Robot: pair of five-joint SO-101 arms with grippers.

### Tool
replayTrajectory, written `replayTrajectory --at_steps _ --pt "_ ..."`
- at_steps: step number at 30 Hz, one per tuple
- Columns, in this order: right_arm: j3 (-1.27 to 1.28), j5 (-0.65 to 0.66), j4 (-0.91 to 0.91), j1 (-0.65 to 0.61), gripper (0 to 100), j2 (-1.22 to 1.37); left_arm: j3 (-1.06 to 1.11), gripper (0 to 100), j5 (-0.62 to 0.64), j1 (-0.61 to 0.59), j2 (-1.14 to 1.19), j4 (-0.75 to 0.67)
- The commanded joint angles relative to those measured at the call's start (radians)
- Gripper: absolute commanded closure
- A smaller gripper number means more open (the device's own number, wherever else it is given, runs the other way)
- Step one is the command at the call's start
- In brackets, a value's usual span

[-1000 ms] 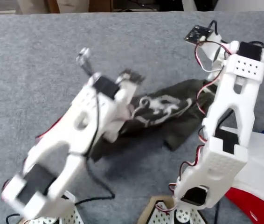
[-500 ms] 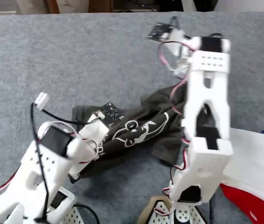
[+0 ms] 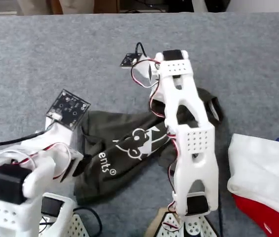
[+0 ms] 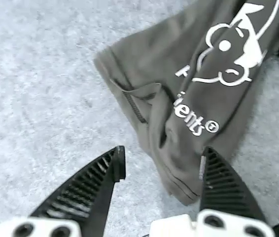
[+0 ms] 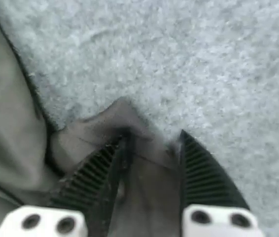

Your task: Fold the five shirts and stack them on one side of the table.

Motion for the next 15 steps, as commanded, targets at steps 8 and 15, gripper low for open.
replayTrajectory --at_steps 8,15 --pt "-0.564 -0.068 0.209 0.016 99.4 0.262 0.123 71 0.387 -0.281 0.254 -0.463" --pt "-0.938 -0.166 0.218 0.030 99.4 0.265 0.130 73 0.446 -0.282 0.437 -0.551"
